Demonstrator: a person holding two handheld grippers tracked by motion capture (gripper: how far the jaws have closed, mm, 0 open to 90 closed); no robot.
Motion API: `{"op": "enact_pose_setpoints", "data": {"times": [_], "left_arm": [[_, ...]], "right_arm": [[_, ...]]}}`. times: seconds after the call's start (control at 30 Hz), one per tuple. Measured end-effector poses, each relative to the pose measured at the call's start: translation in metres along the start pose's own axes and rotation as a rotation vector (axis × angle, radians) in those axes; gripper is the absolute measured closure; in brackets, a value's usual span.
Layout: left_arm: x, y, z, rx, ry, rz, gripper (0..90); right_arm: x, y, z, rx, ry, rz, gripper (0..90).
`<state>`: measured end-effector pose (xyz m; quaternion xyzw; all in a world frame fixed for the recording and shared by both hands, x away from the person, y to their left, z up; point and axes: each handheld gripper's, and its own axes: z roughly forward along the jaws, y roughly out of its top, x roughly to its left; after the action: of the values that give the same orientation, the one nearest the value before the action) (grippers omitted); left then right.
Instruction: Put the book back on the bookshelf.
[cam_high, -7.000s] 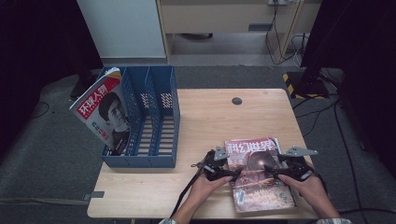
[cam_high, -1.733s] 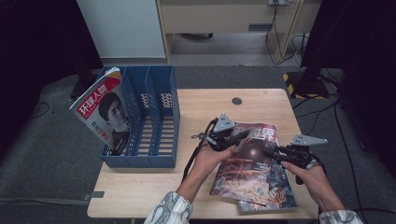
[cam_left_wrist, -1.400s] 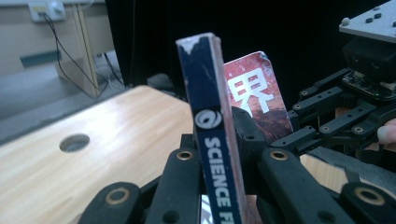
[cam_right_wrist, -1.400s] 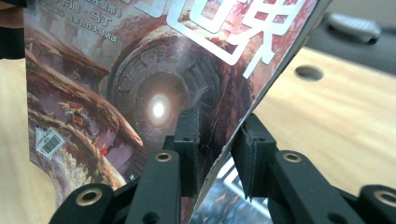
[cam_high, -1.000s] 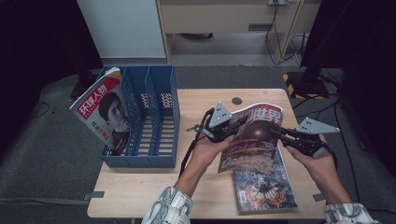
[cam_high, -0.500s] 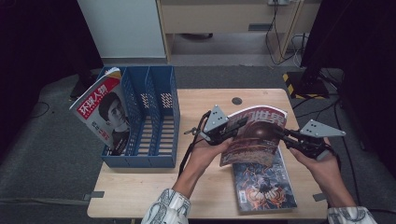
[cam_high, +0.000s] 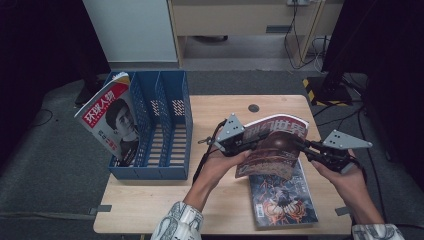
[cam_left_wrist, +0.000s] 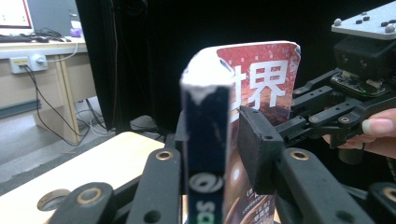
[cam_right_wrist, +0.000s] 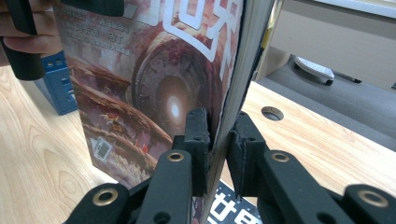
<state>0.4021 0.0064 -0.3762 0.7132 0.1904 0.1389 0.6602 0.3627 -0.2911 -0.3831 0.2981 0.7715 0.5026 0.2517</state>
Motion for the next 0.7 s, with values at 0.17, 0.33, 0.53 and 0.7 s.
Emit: {"op": "enact_pose_setpoints", "data": {"times": [0.17, 0.33, 0.53, 0.7], "left_arm": [[-0.0003, 0.0014, 0.0025, 0.007, -0.033, -0.002, 67.1], [-0.0034, 0.002, 0.0051, 0.015, -0.076, 0.009, 64.5], [-0.0056, 0.0024, 0.0064, 0.031, -0.03, 0.016, 74.5], [-0.0071, 0.0005, 0.0054, 0.016, -0.014, 0.034, 79.8]], "right_arm": [[0.0, -0.0003, -0.0013, -0.002, 0.01, -0.004, 79.9], [-0.0012, -0.0024, -0.0033, -0.01, 0.018, -0.004, 79.9], [-0.0031, -0.0038, -0.0035, -0.013, 0.015, 0.002, 77.6], [-0.005, -0.0058, -0.0026, -0.012, 0.01, 0.001, 70.1]]}}
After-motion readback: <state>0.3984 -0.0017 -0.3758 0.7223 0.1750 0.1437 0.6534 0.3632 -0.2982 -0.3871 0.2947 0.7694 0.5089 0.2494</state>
